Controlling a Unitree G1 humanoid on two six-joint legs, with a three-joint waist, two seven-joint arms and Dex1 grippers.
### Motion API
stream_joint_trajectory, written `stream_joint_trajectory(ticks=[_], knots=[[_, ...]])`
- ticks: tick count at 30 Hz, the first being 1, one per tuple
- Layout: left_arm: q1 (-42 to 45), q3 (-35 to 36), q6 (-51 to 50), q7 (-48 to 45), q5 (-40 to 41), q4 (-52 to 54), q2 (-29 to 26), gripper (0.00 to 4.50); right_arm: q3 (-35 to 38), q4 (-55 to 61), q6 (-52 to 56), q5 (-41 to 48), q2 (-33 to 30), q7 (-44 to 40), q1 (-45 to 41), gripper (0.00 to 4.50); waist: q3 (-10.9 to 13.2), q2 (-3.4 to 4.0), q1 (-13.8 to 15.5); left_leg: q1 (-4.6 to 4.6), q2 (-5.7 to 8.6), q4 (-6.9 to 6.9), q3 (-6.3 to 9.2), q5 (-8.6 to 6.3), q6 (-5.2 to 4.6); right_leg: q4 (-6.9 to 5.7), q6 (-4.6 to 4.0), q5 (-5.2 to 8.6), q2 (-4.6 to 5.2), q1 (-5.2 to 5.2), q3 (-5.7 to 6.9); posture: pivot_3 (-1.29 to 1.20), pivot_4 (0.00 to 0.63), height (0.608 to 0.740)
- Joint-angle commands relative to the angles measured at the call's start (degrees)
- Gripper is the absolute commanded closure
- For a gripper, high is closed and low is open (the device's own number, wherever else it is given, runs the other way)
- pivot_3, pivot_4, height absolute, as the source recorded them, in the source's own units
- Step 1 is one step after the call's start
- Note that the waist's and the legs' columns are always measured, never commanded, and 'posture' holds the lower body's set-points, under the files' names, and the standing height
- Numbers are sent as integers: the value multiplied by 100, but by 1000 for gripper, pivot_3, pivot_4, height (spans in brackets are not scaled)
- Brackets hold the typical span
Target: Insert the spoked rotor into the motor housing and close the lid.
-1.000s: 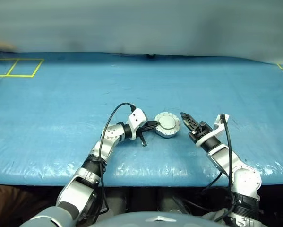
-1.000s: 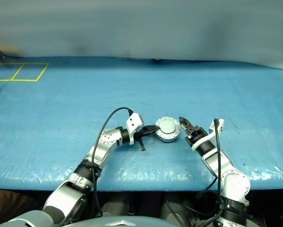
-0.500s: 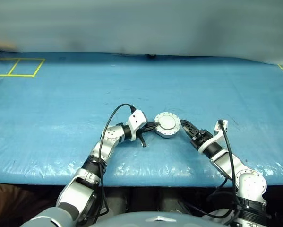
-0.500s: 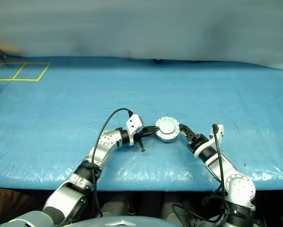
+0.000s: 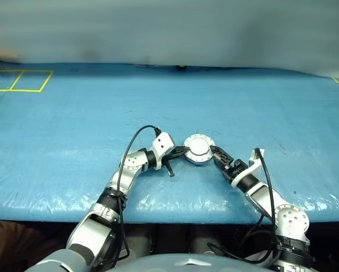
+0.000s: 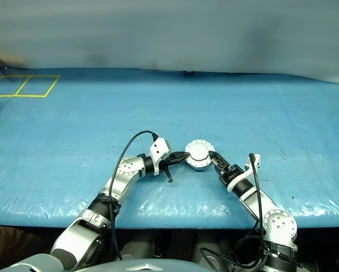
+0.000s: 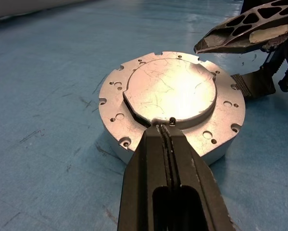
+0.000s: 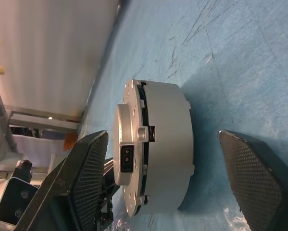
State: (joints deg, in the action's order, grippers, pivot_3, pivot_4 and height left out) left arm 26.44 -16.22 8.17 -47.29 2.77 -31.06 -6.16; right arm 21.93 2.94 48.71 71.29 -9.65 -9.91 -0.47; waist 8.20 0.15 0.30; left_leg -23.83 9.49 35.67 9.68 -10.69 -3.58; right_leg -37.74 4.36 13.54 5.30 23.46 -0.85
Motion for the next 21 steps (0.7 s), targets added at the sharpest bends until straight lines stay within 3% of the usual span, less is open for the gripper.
stream_joint_trajectory(ticks=[1, 3, 10, 19, 21], knots=[[-106, -70, -47, 47, -136, -63, -30, 4500, 27, -25, -23, 92, 49, -138, -120, 868, -1, 2, -5, 1, 0, 0, 0, 0, 0, 0, 0, 0, 0, 0, 0, 0, 150, 740], [-117, -70, -42, 58, -140, -68, -40, 4500, 14, -89, -13, 47, 68, -167, -161, 1269, -1, 1, -3, 1, 0, 1, 0, 0, 0, 0, 0, 0, 0, -1, 0, 0, 150, 740], [-155, -88, -37, 85, -152, -68, -65, 4500, 93, -227, -26, 144, 190, -295, -241, 3300, -4, 4, -7, 3, -1, 1, 0, -1, 3, -2, 0, 0, -1, -2, -1, 0, 150, 740], [-160, -9, -2, 147, -84, -63, -30, 4500, 85, -264, 31, 58, 187, -271, -237, 3350, -5, 5, -8, 4, 0, 2, 0, -2, 4, -1, 0, 0, 0, -4, -1, 0, 150, 740], [-155, 254, -82, 186, 248, 22, 104, 4500, 209, -274, -17, 216, 259, -222, -258, 3350, -5, 4, -8, 3, 0, 2, 0, -2, 4, -1, 0, 0, 0, -4, -1, 0, 150, 740]])
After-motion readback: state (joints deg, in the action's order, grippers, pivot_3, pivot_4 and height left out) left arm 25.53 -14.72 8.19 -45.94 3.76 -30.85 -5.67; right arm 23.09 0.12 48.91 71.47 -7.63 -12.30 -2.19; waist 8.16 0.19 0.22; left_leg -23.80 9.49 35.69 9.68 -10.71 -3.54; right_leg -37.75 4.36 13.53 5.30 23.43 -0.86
